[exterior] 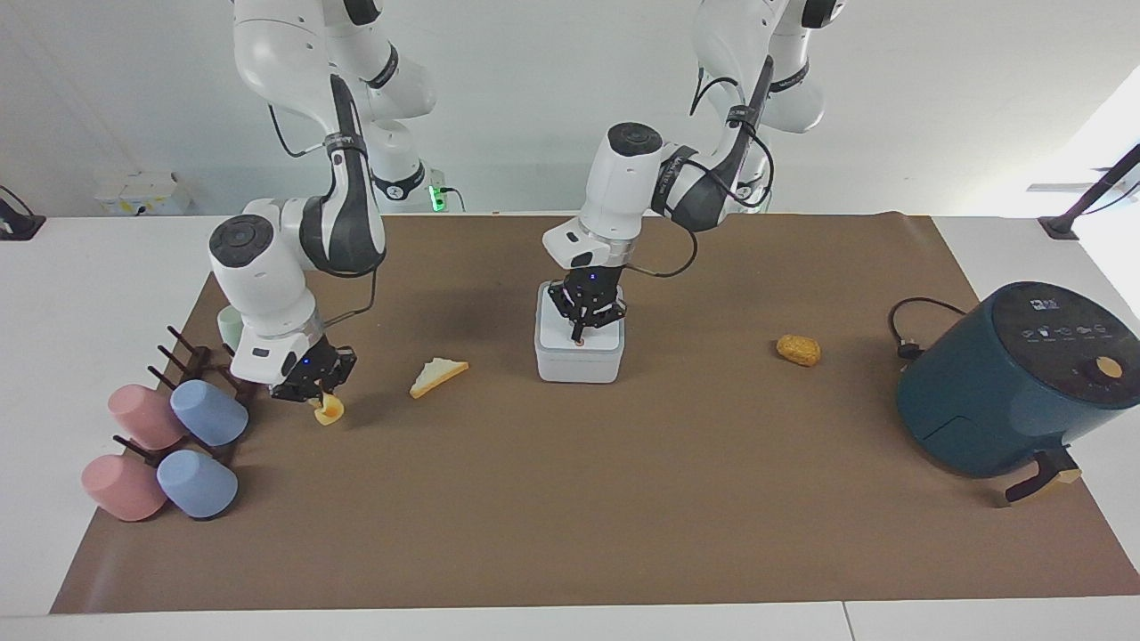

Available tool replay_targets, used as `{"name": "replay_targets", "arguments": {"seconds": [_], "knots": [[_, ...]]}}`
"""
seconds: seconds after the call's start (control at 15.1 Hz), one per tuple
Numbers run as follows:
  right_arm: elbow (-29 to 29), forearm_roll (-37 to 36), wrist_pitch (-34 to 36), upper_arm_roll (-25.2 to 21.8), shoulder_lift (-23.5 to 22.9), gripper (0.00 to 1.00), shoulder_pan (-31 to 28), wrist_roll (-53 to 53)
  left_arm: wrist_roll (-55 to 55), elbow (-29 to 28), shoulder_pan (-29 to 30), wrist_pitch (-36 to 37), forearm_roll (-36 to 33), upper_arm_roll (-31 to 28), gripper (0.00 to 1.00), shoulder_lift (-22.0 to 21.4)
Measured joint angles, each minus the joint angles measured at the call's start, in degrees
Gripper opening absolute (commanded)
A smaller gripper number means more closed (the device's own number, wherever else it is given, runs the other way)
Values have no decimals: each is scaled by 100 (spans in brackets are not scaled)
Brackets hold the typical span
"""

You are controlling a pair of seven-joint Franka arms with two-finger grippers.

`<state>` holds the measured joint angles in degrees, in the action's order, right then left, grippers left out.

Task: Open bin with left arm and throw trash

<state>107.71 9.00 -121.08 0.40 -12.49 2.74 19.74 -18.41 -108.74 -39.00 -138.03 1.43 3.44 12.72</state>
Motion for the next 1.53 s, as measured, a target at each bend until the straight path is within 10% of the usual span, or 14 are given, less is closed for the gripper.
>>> {"name": "replay_targets", "arguments": {"seconds": [0.6, 1.06, 1.13, 1.33, 1.53], "knots": [[-570, 1082, 789, 547, 81, 0, -11, -2724, 247, -80, 1192, 2920, -1, -158, 0, -1827], [-774, 1090, 140, 1724, 135, 0, 377, -6281, 521, -59, 2583, 3387, -1, -215, 0, -1995], [-741, 1090, 31, 1731, 130, 0, 531, -6576, 730, 7, 2751, 3465, -1, -214, 5, -1997], [-441, 1090, -568, 1738, 141, 0, 964, -7117, 1189, 356, 3130, 3883, -1, -219, 87, -2000], [4, 1090, -1092, 1747, 208, 14, 1237, -7352, 1228, 747, 3290, 4214, 2, -218, 99, -2000]]}}
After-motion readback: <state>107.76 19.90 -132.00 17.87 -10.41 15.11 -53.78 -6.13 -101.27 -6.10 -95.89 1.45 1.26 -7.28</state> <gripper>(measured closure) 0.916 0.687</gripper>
